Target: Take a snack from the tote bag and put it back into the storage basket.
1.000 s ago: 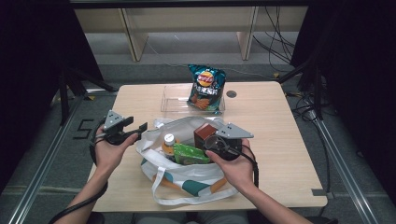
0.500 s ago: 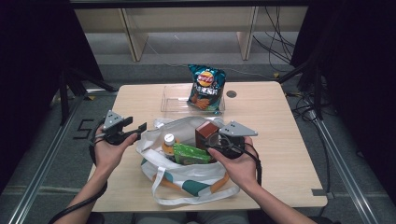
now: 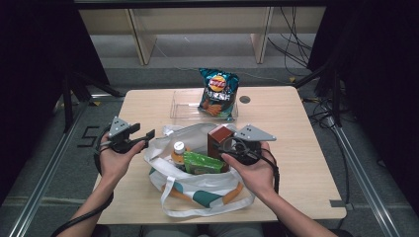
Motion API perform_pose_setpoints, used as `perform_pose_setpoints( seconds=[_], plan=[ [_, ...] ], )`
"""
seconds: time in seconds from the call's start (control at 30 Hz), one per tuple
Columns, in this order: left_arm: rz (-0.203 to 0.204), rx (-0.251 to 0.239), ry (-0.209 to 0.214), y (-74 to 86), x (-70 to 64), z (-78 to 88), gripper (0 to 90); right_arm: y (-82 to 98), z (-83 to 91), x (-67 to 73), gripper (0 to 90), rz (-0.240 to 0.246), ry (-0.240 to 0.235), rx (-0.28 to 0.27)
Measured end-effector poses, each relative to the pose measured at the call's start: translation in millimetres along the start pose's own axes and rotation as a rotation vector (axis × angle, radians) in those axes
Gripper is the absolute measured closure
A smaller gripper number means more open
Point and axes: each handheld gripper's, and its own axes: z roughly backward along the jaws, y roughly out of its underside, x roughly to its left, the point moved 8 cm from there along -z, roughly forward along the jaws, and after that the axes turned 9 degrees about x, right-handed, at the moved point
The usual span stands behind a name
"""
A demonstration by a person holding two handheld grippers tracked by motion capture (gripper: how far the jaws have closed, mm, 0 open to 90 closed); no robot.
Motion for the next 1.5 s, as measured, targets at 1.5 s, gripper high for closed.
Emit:
perform_pose_setpoints(
  seconds=[1.5],
  plan=[
    [0.000,-0.006,-0.003,-2.5,-1.9,1.0,34.6,-51.1,20.9,-19.1,39.1,-0.046,0.036,-0.084]
  ],
)
